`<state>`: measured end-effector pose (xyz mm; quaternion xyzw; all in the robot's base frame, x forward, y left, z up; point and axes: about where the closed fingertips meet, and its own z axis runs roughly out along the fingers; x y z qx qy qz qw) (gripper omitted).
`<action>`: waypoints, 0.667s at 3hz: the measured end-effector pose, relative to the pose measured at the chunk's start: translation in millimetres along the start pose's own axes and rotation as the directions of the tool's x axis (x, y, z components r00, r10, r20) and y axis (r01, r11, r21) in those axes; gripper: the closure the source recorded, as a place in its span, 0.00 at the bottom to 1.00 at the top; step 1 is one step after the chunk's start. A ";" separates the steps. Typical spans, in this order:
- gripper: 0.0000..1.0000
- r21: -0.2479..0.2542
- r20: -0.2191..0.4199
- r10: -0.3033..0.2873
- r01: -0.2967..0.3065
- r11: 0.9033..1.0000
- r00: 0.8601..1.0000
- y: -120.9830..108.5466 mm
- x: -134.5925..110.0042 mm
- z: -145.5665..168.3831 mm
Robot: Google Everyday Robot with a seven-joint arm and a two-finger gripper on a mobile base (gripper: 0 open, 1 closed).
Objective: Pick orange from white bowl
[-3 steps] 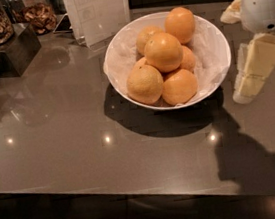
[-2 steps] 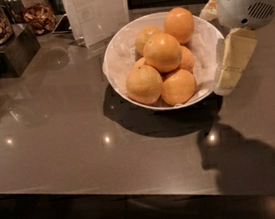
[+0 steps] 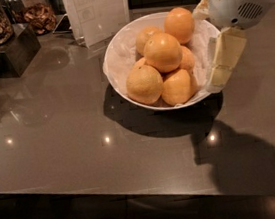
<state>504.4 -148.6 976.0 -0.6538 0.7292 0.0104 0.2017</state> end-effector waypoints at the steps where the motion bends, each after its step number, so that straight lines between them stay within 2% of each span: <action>1: 0.00 -0.021 0.037 -0.032 0.033 0.999 0.999 -13.9 -18.1 15.7; 2: 0.03 -0.021 0.038 -0.033 0.033 0.999 0.999 -14.5 -18.6 16.4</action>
Offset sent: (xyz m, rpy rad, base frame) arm 0.0165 0.0171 -0.0048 0.0236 0.0051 0.0400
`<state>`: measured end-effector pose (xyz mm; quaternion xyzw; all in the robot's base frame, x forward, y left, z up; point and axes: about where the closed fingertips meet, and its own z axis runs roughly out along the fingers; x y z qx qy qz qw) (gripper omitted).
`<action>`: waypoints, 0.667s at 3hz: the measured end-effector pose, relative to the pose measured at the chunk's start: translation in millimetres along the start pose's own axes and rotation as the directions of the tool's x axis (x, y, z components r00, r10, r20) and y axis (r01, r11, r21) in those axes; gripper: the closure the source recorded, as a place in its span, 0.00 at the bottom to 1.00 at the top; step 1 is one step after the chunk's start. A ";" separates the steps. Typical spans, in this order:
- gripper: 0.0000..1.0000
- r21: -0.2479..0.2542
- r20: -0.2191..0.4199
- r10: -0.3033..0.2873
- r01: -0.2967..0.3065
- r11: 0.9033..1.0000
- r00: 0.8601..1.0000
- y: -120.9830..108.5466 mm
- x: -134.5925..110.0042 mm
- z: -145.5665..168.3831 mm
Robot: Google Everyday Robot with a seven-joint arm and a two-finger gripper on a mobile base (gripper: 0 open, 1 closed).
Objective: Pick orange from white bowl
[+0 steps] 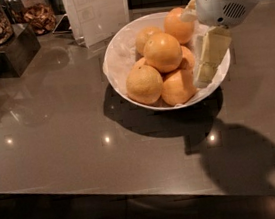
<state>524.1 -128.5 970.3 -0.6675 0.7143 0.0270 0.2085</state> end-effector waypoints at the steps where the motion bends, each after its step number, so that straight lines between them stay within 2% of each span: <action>1: 0.30 0.000 0.000 0.000 0.000 1.000 1.000 0.0 0.0 0.0; 2: 0.23 0.000 0.000 0.000 0.000 1.000 1.000 -0.1 -0.1 0.0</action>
Offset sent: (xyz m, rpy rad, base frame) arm 0.0000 0.0000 0.0000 0.0000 0.0000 0.0000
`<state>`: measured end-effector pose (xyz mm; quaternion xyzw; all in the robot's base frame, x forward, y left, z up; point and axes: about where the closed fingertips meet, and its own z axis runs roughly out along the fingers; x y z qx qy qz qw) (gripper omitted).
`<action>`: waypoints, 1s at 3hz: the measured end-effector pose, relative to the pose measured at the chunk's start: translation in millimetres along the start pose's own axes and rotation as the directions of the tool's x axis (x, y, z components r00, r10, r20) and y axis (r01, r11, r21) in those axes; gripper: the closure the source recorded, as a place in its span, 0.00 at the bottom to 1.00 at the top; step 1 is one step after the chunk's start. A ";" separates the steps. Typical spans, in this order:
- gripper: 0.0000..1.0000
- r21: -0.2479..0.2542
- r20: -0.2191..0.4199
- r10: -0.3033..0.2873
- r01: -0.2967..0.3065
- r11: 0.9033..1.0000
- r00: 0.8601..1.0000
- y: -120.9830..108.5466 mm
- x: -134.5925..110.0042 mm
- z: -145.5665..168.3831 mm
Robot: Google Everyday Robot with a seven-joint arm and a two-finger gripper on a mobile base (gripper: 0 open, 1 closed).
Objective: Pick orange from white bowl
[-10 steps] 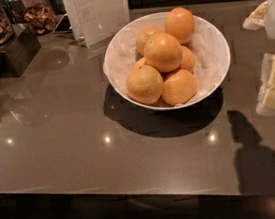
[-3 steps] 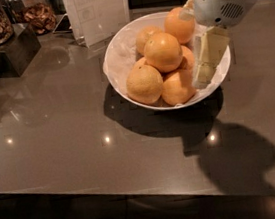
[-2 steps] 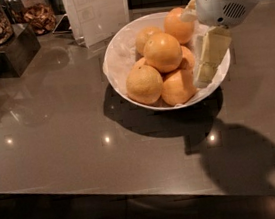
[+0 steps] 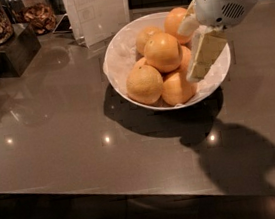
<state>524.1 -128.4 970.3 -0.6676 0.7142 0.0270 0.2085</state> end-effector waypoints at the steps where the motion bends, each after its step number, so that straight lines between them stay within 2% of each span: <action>1: 0.10 -0.005 0.004 -0.020 0.020 1.000 1.000 -11.0 -8.7 7.4; 3: 0.07 -0.034 0.022 -0.070 0.071 0.997 0.997 -35.0 -31.5 30.6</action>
Offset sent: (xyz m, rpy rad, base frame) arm 0.0465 0.0347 -0.0095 -0.0064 0.0152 0.0830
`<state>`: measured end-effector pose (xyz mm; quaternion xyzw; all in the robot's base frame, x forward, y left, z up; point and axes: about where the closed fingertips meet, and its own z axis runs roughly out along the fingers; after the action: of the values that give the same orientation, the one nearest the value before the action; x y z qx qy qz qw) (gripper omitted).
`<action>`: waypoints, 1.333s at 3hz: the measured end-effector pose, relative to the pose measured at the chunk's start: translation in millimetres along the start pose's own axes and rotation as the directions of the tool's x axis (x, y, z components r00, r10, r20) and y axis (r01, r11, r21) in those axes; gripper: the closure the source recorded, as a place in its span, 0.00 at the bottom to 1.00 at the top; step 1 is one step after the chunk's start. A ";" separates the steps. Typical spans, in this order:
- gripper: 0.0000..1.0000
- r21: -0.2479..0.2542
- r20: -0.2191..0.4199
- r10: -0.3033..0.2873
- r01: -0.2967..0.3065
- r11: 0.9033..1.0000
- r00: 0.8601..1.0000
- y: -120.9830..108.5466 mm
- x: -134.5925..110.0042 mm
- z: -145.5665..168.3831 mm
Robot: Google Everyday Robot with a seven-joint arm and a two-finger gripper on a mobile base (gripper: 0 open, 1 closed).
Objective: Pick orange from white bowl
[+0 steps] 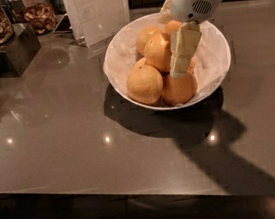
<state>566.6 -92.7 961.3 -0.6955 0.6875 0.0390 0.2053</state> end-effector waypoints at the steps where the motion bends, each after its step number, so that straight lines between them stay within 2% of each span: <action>1: 0.07 -0.025 0.014 -0.011 0.012 1.000 1.000 -7.1 -7.5 14.0; 2: 0.15 -0.053 0.017 -0.014 0.015 0.999 1.000 -11.1 -9.4 29.1; 3: 0.34 -0.071 0.014 -0.012 0.013 0.997 1.000 -13.5 -8.5 37.8; 4: 0.40 -0.071 0.014 -0.012 0.013 0.997 1.000 -14.4 -9.9 34.0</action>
Offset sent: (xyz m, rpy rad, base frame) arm 0.0221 0.0225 -0.0352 0.0033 0.0871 0.0494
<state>587.9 -72.3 936.9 -0.7062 0.6799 0.0670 0.1856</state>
